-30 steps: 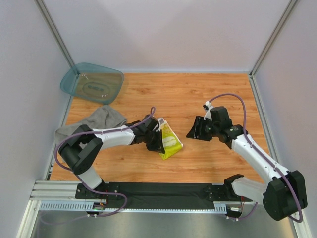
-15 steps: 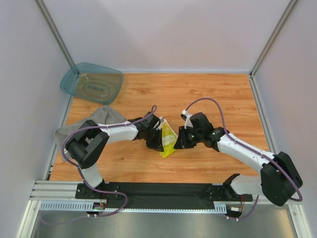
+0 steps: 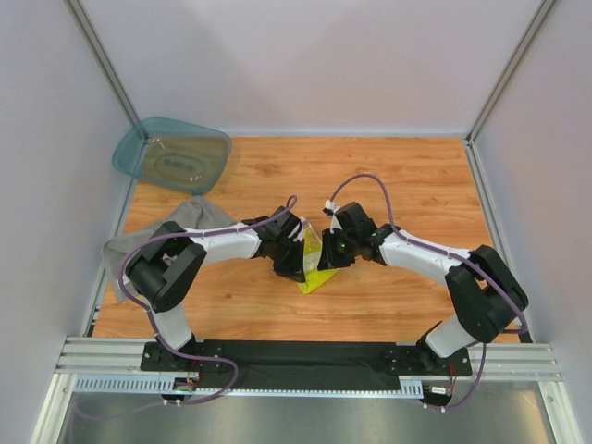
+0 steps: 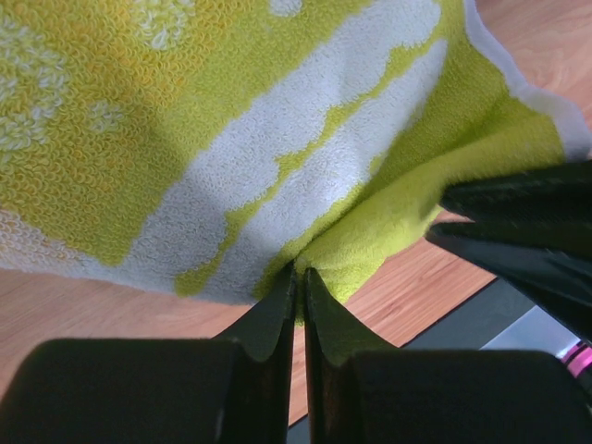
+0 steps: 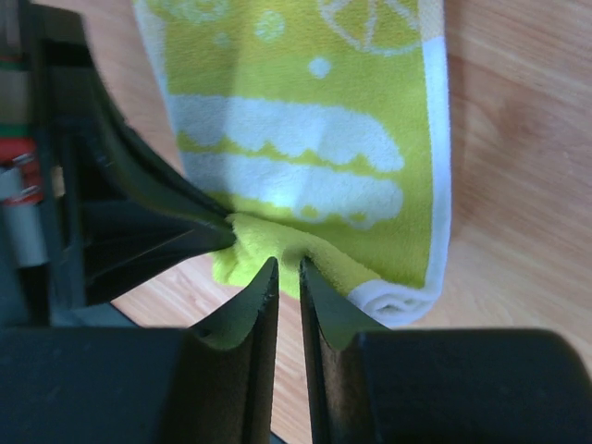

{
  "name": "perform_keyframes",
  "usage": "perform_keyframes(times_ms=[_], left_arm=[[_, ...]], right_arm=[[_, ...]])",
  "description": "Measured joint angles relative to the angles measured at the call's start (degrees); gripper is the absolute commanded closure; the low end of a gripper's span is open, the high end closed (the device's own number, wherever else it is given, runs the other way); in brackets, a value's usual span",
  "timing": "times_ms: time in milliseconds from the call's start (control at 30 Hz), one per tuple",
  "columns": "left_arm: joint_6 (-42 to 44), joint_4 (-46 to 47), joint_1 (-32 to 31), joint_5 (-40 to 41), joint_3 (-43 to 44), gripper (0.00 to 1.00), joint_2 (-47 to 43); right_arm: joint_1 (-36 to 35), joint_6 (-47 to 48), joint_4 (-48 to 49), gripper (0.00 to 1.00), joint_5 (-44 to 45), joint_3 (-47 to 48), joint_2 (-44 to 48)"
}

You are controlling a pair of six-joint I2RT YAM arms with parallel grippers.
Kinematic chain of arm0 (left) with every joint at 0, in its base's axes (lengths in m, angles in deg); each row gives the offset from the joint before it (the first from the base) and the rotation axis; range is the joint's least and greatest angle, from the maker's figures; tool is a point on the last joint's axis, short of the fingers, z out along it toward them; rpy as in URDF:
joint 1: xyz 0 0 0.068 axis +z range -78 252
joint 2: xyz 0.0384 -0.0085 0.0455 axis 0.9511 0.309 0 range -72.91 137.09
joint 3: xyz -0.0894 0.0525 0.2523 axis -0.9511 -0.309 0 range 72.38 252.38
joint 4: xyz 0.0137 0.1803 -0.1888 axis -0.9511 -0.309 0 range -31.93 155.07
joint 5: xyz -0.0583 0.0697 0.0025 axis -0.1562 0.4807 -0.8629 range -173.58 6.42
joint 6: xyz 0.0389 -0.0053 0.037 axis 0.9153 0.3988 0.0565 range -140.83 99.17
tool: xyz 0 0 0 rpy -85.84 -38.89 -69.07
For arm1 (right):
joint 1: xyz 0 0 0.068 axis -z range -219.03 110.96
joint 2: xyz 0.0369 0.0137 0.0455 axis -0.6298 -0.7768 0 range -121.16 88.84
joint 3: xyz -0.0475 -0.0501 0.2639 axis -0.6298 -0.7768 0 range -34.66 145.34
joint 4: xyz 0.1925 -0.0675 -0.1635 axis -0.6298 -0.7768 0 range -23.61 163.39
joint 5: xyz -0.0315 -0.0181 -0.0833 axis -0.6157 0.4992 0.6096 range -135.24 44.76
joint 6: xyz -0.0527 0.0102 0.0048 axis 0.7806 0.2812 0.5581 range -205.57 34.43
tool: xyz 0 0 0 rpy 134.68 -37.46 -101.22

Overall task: Roll the towels
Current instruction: Roll the towel

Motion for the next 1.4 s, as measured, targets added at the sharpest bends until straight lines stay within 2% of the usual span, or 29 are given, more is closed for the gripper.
perform_keyframes(times_ms=[167,433,633,767,1200,1400], left_arm=[[0.6,-0.2,0.0,0.0,0.0,0.89,0.0],[0.8,-0.4,0.5,0.0,0.2,0.86,0.0],[0.7,-0.4,0.6,0.0,0.2,0.78,0.0],[0.7,-0.5,0.7,0.1,0.2,0.68,-0.2],[1.3,-2.4,0.7,7.4,-4.0,0.72,-7.3],[2.3,-3.5,0.7,11.0,-5.9,0.74,-7.7]], right_arm=[[0.5,0.2,0.1,0.85,1.3,0.1,-3.4],[3.1,0.3,1.2,0.85,1.8,-0.7,-3.5],[3.7,0.1,2.8,0.85,1.6,-1.3,-4.5],[3.7,-0.4,5.2,0.86,0.8,-2.4,-4.7],[3.8,-1.4,9.0,0.87,-0.9,-2.9,-5.8],[3.8,-1.4,9.1,0.87,-1.0,-2.7,-6.1]])
